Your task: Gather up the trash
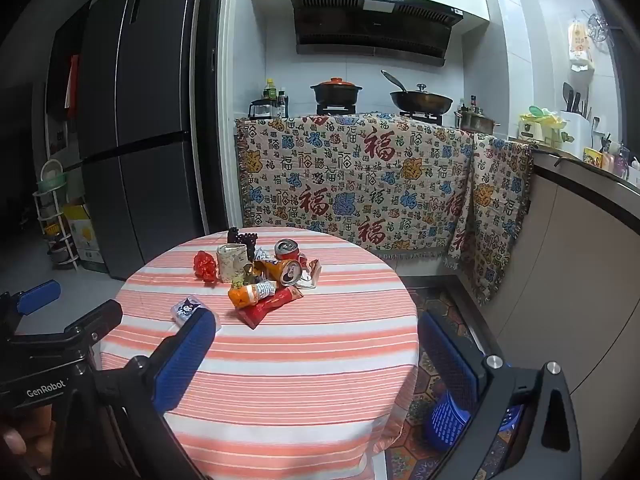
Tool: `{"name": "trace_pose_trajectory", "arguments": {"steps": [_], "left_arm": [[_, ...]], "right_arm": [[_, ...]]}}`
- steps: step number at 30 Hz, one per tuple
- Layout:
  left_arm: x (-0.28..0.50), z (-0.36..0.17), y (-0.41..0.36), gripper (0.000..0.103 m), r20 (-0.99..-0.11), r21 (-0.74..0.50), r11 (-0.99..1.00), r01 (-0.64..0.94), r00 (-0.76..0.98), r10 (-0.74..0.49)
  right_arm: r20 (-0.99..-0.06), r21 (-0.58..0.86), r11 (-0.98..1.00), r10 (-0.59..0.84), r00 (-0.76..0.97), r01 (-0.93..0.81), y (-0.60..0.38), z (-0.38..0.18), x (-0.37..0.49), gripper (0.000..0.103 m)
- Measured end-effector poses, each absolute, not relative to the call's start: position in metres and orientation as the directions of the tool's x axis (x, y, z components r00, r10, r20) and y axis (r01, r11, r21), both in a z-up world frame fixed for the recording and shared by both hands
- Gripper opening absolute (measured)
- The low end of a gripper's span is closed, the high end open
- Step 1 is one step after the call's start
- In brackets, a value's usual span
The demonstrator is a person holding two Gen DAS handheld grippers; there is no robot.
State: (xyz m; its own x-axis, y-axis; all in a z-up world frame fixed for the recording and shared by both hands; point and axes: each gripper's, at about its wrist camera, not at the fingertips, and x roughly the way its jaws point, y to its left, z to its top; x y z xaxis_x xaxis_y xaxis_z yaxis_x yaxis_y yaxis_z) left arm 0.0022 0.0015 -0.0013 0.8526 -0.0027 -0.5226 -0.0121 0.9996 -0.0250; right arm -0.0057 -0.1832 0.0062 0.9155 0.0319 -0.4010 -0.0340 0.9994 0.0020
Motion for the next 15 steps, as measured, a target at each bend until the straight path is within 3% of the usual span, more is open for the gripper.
{"name": "trace_pose_trajectory", "arguments": {"steps": [15], "left_arm": [[-0.003, -0.002, -0.008, 0.103, -0.523, 0.001, 1.000, -0.006, 0.852, 0.006]], "right_arm": [[-0.399, 0.005, 0.999, 0.032, 0.917, -0.032, -0.179, 0.010, -0.003, 0.103]]}}
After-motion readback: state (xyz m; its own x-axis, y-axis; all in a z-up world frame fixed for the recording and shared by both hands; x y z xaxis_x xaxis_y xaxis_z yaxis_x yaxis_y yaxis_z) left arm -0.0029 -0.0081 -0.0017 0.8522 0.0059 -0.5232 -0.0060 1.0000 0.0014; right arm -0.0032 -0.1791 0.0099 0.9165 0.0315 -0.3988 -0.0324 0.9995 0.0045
